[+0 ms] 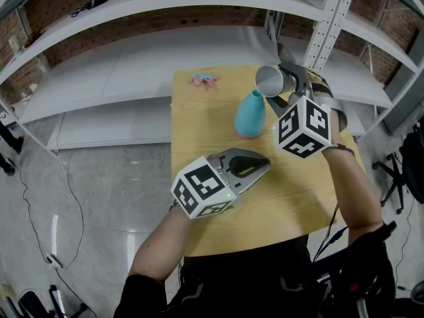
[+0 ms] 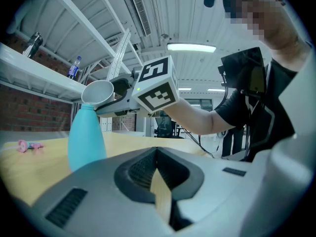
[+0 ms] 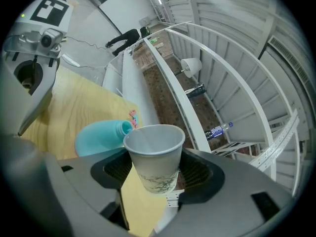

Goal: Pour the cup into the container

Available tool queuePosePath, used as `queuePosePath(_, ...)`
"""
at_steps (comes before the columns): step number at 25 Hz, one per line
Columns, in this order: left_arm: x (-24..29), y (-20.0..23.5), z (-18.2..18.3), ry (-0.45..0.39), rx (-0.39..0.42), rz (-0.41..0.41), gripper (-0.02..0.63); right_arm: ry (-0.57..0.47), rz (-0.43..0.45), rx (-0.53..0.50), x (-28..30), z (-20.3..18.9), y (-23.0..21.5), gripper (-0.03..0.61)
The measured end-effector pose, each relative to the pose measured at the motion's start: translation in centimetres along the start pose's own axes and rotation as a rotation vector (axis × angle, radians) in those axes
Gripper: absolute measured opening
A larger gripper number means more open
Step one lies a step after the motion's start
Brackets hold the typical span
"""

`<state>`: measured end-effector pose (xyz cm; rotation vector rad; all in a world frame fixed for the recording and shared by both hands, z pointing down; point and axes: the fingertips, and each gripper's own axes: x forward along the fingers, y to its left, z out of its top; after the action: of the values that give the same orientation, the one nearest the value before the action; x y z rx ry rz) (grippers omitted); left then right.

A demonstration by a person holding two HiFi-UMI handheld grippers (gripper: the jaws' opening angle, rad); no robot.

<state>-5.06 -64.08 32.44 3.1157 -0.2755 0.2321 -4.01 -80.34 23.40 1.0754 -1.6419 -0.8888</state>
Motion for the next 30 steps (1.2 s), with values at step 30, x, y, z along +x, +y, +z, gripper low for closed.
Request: queuePosePath(30, -0.2, 0.0, 0.0, 0.0, 0.002, 0.001, 0.002, -0.103, 0.085, 0.351, -0.4, -2.1, 0.4, 0.304)
